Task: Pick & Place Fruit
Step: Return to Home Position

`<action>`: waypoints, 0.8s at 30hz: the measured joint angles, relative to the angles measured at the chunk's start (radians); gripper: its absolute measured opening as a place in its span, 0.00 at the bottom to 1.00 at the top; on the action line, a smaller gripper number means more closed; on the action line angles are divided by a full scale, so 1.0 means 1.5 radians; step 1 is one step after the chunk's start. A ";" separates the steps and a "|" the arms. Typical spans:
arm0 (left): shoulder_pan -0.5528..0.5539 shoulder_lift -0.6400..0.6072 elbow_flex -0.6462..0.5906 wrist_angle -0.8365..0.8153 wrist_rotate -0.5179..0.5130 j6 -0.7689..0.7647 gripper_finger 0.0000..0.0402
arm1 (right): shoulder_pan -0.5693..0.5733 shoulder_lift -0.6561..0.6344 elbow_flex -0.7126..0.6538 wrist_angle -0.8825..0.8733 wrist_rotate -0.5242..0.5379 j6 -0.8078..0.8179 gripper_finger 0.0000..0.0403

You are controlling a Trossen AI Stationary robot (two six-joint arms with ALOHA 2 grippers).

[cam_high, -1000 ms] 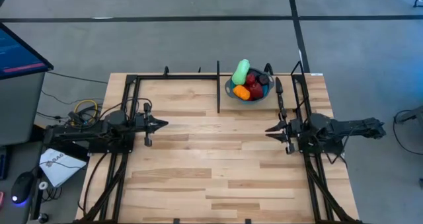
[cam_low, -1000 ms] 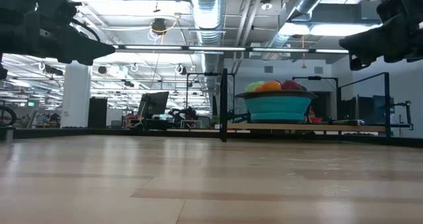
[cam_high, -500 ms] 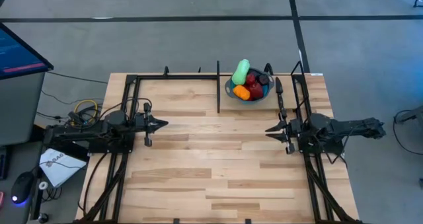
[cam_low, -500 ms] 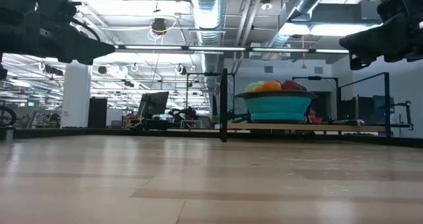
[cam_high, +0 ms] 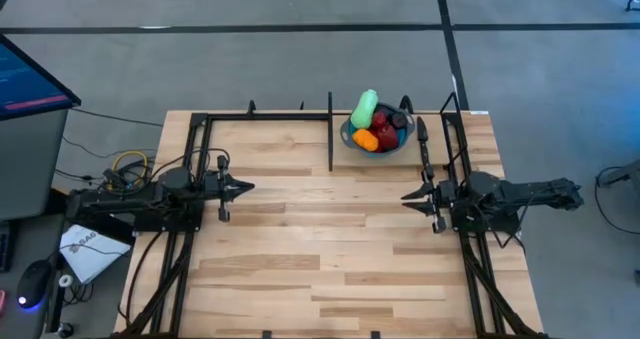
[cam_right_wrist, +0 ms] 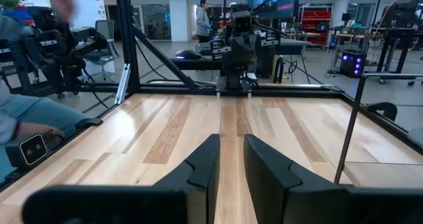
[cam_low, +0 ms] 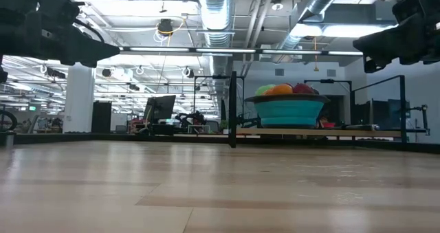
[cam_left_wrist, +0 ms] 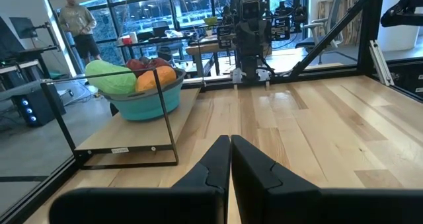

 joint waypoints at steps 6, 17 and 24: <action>0.000 0.000 0.000 0.003 0.000 0.000 0.02 | 0.000 0.000 0.000 0.000 0.000 0.000 0.16; 0.000 0.000 0.000 0.005 0.000 0.000 0.02 | 0.000 0.000 0.000 0.000 0.000 0.000 0.16; 0.000 0.000 0.000 0.009 0.000 0.000 0.02 | 0.000 0.000 0.000 0.000 0.000 0.000 0.16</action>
